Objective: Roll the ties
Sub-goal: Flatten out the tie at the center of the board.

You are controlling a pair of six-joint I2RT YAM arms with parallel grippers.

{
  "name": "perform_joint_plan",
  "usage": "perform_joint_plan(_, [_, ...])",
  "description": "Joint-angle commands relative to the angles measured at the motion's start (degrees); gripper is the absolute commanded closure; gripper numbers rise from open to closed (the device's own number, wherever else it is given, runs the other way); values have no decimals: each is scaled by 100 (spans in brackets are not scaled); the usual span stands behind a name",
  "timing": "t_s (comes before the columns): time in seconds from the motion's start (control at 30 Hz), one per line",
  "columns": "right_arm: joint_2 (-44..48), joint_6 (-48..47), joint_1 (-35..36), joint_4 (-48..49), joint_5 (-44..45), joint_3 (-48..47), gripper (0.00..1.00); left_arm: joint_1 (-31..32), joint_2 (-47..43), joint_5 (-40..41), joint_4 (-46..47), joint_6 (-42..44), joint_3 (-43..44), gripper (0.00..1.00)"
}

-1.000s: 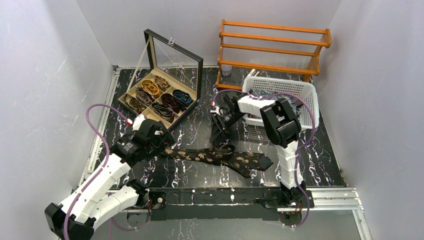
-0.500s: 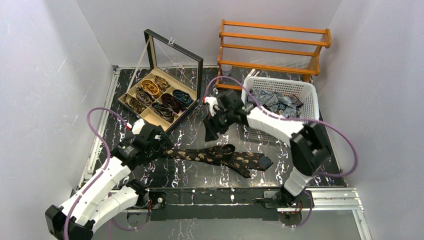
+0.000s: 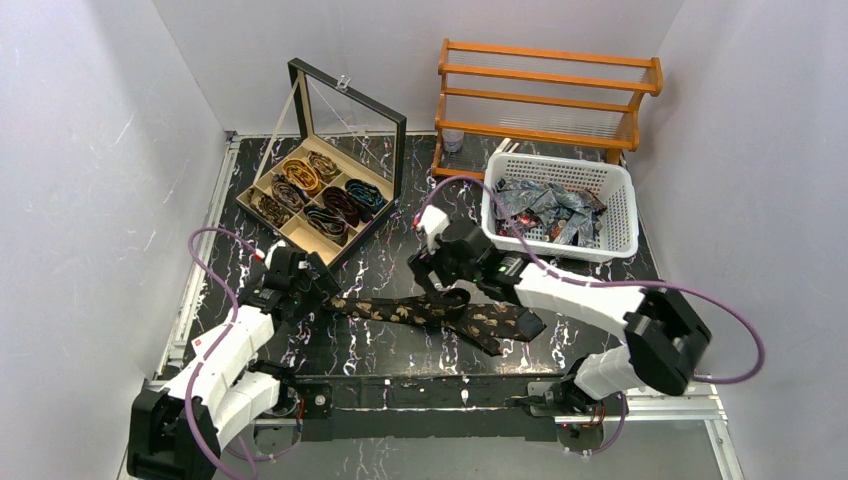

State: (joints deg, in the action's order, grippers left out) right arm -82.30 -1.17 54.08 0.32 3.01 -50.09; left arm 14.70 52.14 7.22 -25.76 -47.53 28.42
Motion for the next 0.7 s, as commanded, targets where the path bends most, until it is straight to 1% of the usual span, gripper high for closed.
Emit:
perform_joint_plan(0.0, [889, 1598, -384, -1173, 1042, 34, 7, -53, 189, -806, 780, 370, -270, 9])
perform_joint_plan(0.07, [1224, 2170, -485, -1629, 1200, 187, 7, -58, 151, -965, 920, 379, -424, 13])
perform_joint_plan(0.13, [1562, 2546, -563, -1877, 1128, 429, 5, -64, 101, -1052, 1049, 473, -565, 17])
perform_joint_plan(0.2, [1839, 2903, -611, -1999, 963, 632, 4, -64, 82, -993, 1067, 509, -619, 19])
perform_joint_plan(0.27, [1983, 3320, -706, -2363, 819, 731, 4, -68, 89, -877, 1152, 549, -661, 19])
perform_joint_plan(0.3, [1999, 3587, -770, -2587, 792, 743, 3, -64, 119, -811, 1119, 607, -636, 19])
perform_joint_plan(0.33, [1994, 3773, -843, -2801, 717, 771, 4, -64, 157, -547, 1049, 645, -595, 17])
perform_joint_plan(0.4, [1969, 3976, -1000, -3012, 471, 866, 3, -64, 216, -402, 1009, 742, -506, 12])
perform_joint_plan(0.57, [1956, 4444, -1308, -3219, -10, 1115, 3, -68, 195, 52, 897, 1042, -325, 10])
perform_joint_plan(0.67, [2086, 4646, -1461, -3244, -131, 1315, 4, -64, 176, -24, 1119, 1193, -311, 12])
